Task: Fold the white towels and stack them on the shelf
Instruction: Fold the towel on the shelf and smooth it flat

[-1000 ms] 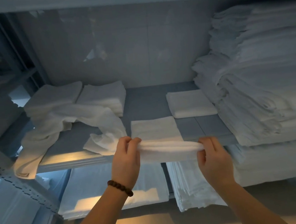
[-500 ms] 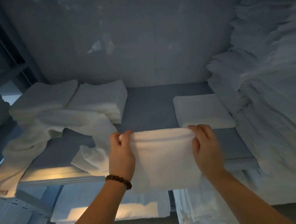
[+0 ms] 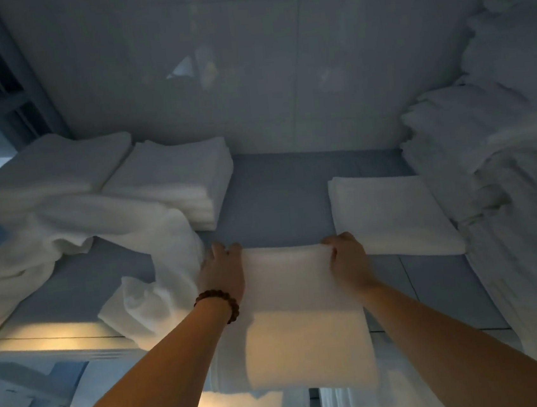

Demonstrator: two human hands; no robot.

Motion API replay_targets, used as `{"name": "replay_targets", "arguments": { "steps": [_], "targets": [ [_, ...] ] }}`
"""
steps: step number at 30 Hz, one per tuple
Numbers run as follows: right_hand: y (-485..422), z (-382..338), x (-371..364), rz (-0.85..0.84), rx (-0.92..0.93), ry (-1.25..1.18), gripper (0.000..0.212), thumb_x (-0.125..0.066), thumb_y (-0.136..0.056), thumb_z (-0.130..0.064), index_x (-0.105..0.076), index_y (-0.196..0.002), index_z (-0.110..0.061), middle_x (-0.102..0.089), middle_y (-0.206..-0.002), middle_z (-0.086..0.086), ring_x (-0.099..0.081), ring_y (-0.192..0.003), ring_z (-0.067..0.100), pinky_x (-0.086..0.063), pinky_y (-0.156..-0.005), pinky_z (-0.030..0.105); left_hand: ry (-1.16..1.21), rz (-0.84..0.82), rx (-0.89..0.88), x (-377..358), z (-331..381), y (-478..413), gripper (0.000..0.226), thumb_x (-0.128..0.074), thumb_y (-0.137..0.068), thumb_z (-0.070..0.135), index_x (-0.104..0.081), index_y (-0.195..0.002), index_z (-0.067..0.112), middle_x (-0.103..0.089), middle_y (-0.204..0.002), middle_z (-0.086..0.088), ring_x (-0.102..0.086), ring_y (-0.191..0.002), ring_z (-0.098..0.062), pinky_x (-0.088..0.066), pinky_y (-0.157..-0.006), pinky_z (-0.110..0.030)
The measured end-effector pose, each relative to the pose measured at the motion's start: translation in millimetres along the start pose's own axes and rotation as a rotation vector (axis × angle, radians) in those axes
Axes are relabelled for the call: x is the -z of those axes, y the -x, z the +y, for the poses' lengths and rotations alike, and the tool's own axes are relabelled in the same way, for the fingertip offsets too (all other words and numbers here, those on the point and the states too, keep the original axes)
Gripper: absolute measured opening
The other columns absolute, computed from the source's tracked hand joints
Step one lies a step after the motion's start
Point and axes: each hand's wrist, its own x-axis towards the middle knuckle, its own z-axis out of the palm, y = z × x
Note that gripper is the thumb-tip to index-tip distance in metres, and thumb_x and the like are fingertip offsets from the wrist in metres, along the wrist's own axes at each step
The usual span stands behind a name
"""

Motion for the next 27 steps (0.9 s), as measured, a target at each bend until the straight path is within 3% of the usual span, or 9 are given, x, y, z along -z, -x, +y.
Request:
{"name": "replay_targets", "arguments": {
  "steps": [3,7,11,13,15,16,18,23,27],
  "targets": [
    [-1,13,-24,-0.069,0.081,0.182,0.037,-0.044,-0.083,0.007,-0.062,-0.113,-0.004,-0.055,-0.113,0.019,-0.054,-0.107,0.032,-0.042,-0.090,0.034,-0.130,-0.053,-0.017,-24,-1,-11,0.040,-0.029,-0.090,0.003,-0.040,-0.127,0.015,-0.043,-0.120,-0.012,-0.047,-0.108,-0.031,-0.041,-0.090,-0.037],
    [3,8,-28,0.084,0.107,0.416,0.048,-0.048,-0.086,-0.005,-0.050,-0.133,-0.015,-0.044,-0.139,0.013,-0.042,-0.122,0.033,-0.036,-0.101,0.039,-0.191,0.016,-0.003,-23,10,-15,0.044,-0.029,-0.093,0.009,-0.032,-0.136,0.018,-0.034,-0.135,-0.015,-0.038,-0.120,-0.033,-0.034,-0.098,-0.042],
    [37,-12,-27,0.195,0.244,0.363,0.042,-0.057,-0.075,-0.015,-0.065,-0.117,-0.015,-0.057,-0.129,0.015,-0.054,-0.113,0.041,-0.046,-0.094,0.052,-0.096,-0.021,-0.196,-22,33,23,0.048,-0.033,-0.093,0.025,-0.028,-0.141,0.028,-0.020,-0.151,-0.009,-0.018,-0.136,-0.031,-0.017,-0.109,-0.051],
    [58,-17,-36,0.001,0.251,0.461,0.046,-0.043,-0.086,-0.030,-0.053,-0.131,-0.027,-0.043,-0.146,0.007,-0.039,-0.132,0.039,-0.029,-0.109,0.056,-0.040,-0.180,-0.251,-34,39,48,0.051,-0.024,-0.096,0.042,-0.017,-0.145,0.035,-0.004,-0.158,-0.006,0.002,-0.143,-0.032,0.007,-0.110,-0.056],
    [62,-8,-49,-0.223,0.176,0.510,0.051,-0.024,-0.097,-0.041,-0.014,-0.147,-0.039,-0.001,-0.159,-0.004,0.004,-0.147,0.029,0.007,-0.116,0.055,-0.062,-0.263,-0.231,-48,35,56,0.056,-0.014,-0.095,0.053,0.002,-0.147,0.041,0.015,-0.157,-0.001,0.021,-0.141,-0.033,0.022,-0.104,-0.059],
    [60,-2,-55,-0.258,0.149,0.519,0.052,-0.018,-0.098,-0.044,-0.001,-0.147,-0.042,0.011,-0.158,-0.007,0.016,-0.145,0.026,0.014,-0.114,0.054,-0.080,-0.263,-0.214,-54,32,54,0.057,-0.011,-0.094,0.056,0.009,-0.145,0.043,0.021,-0.155,0.002,0.026,-0.139,-0.032,0.024,-0.103,-0.060],
    [49,1,-62,-0.250,0.132,0.526,0.052,-0.015,-0.098,-0.047,0.007,-0.146,-0.043,0.017,-0.156,-0.010,0.023,-0.143,0.024,0.016,-0.114,0.054,-0.096,-0.222,-0.200,-61,27,45,0.057,-0.006,-0.091,0.059,0.016,-0.142,0.046,0.026,-0.153,0.005,0.029,-0.138,-0.032,0.023,-0.103,-0.062],
    [9,-1,-70,-0.224,0.152,0.515,0.052,-0.014,-0.098,-0.048,0.003,-0.146,-0.042,0.011,-0.158,-0.008,0.019,-0.144,0.024,0.016,-0.113,0.055,-0.096,-0.198,-0.203,-70,23,4,0.062,0.016,-0.078,0.065,0.022,-0.137,0.050,0.021,-0.155,0.006,0.025,-0.140,-0.032,0.018,-0.105,-0.064],
    [-19,-8,-64,-0.296,0.148,0.538,0.052,-0.015,-0.099,-0.048,0.002,-0.147,-0.040,0.011,-0.159,-0.007,0.016,-0.145,0.025,0.011,-0.114,0.057,-0.110,-0.247,-0.247,-63,24,-27,0.056,0.001,-0.090,0.061,0.014,-0.143,0.046,0.019,-0.156,0.003,0.022,-0.141,-0.033,0.017,-0.107,-0.062]
  ]
}}
